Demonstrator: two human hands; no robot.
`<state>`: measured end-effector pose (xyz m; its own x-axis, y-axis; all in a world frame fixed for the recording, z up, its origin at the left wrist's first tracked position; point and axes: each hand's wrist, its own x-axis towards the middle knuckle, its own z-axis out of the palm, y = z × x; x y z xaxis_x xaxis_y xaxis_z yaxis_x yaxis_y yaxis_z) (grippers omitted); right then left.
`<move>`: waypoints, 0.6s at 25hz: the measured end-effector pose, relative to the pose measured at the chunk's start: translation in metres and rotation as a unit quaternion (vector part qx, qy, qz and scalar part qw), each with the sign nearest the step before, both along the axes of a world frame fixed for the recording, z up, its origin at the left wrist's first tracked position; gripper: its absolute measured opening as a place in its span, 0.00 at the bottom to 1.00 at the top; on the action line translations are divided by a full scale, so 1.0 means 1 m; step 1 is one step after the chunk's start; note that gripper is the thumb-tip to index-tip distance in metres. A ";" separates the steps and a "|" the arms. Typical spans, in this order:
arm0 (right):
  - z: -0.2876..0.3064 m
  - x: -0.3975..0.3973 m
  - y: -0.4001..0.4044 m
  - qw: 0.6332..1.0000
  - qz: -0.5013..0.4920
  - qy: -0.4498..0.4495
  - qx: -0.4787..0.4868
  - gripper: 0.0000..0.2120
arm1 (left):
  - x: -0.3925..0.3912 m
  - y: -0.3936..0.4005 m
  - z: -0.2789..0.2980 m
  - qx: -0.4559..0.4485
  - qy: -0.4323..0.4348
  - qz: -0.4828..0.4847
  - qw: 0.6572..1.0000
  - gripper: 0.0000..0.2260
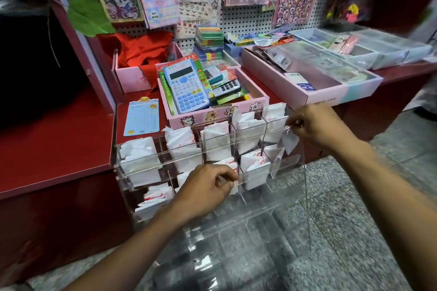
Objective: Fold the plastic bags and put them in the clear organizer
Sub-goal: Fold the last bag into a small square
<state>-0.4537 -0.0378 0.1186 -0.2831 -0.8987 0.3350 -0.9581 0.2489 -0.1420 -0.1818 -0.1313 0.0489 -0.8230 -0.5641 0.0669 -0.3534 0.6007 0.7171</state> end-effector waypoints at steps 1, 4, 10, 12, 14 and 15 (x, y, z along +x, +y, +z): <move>-0.002 0.000 0.000 1.000 0.003 0.001 0.008 0.11 | 0.000 -0.002 0.000 0.000 0.004 0.005 1.000 0.07; -0.009 -0.004 0.001 0.999 -0.007 -0.008 0.044 0.11 | -0.003 -0.007 0.003 0.024 0.022 0.029 0.999 0.07; -0.008 -0.006 0.009 0.997 -0.048 -0.057 -0.018 0.11 | -0.048 0.014 0.007 -0.179 -0.029 -0.088 0.979 0.15; -0.010 -0.008 0.009 0.991 -0.088 -0.084 -0.056 0.09 | -0.085 0.021 0.006 -0.155 -0.063 -0.106 0.980 0.22; -0.018 -0.013 0.012 0.977 -0.134 -0.142 -0.089 0.05 | -0.115 0.022 0.007 -0.006 -0.067 -0.075 0.995 0.26; -0.023 -0.017 0.015 0.960 -0.161 -0.202 -0.110 0.04 | -0.127 0.023 0.007 0.090 -0.062 -0.067 0.992 0.26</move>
<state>-0.4704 -0.0229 0.0959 -0.6803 -0.6635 0.3113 -0.6928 0.4436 -0.5686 -0.3087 -0.1083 0.0558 -0.8871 -0.4428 -0.1303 -0.3705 0.5147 0.7732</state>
